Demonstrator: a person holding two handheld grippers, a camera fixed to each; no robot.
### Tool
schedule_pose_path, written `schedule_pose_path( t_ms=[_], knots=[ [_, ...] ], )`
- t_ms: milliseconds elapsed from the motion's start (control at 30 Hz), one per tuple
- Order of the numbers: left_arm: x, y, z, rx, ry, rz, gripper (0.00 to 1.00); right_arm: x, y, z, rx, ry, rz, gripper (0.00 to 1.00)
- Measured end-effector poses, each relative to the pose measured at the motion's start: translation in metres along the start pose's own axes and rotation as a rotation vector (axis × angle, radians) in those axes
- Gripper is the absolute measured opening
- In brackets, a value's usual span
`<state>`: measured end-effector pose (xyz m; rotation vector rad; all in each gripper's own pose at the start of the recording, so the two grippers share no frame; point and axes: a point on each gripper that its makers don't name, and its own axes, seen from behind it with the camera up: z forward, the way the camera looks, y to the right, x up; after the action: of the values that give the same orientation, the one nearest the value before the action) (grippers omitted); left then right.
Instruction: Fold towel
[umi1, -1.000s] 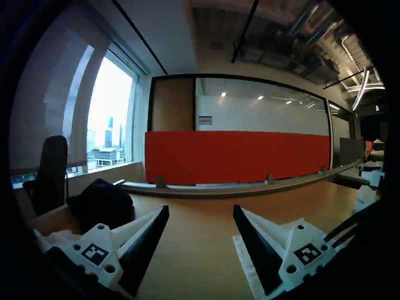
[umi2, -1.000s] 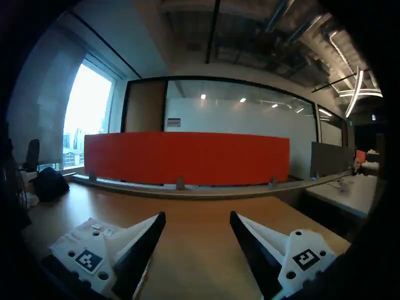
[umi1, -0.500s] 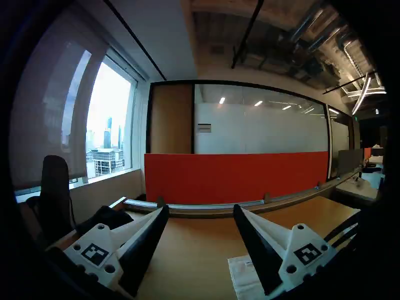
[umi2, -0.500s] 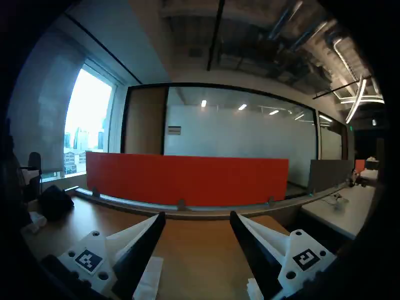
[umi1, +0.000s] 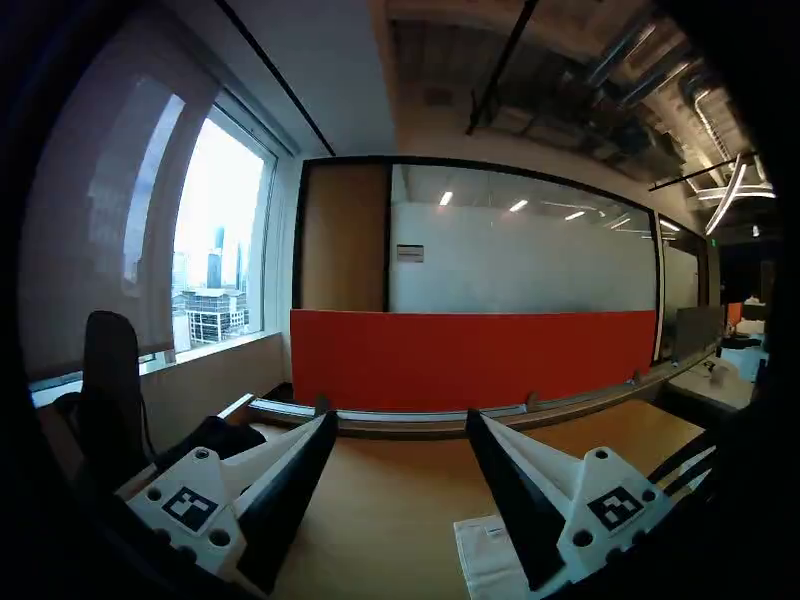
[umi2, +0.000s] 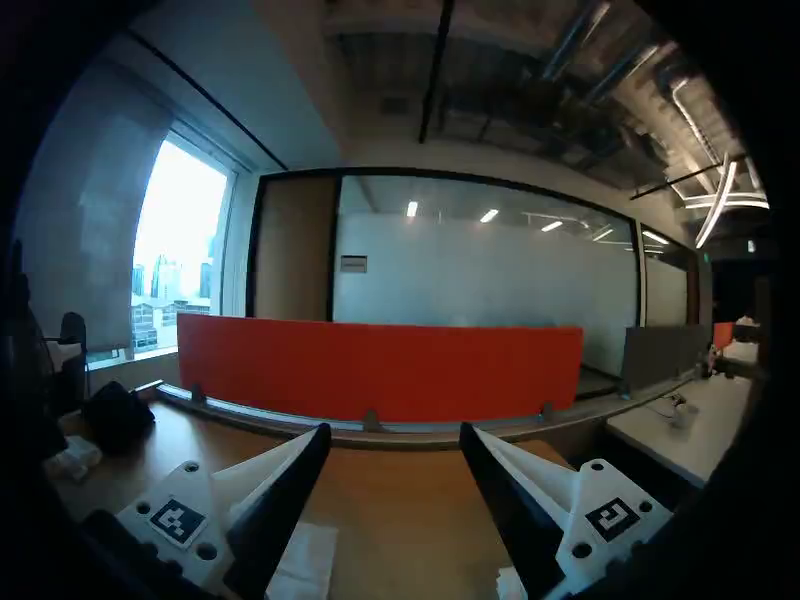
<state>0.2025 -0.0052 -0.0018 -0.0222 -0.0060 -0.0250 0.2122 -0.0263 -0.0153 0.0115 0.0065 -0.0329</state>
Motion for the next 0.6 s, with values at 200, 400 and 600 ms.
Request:
schedule_pose_path(
  t_ms=[200,400,600],
  knots=[
    [-0.004,0.007,0.000,-0.030,-0.030,0.024,0.95,-0.007,-0.006,-0.001,0.027,-0.027,-0.055,1.00],
    [-0.010,0.011,0.000,-0.071,-0.063,0.046,0.95,-0.008,-0.016,-0.004,0.079,-0.048,-0.093,1.00],
    [-0.019,0.016,-0.004,-0.116,-0.100,0.084,0.95,-0.015,-0.019,-0.006,0.125,-0.082,-0.109,1.00]
  ],
)
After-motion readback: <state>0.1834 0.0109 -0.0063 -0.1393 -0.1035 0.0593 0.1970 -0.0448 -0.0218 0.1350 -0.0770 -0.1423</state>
